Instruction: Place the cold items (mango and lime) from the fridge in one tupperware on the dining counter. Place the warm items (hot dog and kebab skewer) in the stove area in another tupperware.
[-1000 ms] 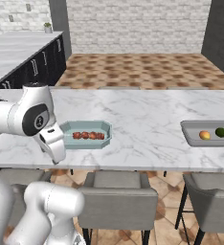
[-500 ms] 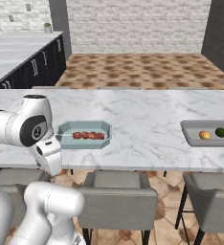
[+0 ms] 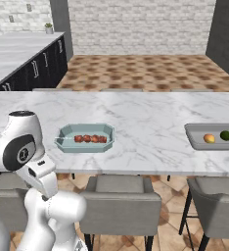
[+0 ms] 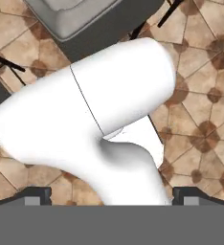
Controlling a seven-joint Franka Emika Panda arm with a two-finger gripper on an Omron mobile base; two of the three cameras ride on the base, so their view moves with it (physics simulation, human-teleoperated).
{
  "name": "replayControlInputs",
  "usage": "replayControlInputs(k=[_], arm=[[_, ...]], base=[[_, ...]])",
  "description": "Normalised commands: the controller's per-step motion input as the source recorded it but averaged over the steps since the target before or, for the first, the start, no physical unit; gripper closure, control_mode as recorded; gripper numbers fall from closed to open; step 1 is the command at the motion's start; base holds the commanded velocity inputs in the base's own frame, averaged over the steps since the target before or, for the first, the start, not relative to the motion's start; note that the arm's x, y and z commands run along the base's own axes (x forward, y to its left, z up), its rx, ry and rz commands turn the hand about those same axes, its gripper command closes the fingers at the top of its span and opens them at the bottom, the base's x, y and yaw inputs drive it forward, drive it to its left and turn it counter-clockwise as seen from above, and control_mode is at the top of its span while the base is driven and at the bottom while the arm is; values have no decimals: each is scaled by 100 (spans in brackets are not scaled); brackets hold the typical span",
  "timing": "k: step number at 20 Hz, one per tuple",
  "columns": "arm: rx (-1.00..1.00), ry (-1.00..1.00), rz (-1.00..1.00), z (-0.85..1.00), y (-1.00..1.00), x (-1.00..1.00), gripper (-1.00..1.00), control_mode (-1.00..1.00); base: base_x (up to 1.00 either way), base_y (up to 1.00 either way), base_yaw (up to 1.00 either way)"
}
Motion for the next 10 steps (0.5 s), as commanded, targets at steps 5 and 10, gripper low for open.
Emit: replayControlInputs(k=[5,10], arm=[[8,1,29,3,0,-56,-100,-100],[0,-23,35,56,2,-16,-100,-100]], base=[[0,0,0],[0,0,0]])
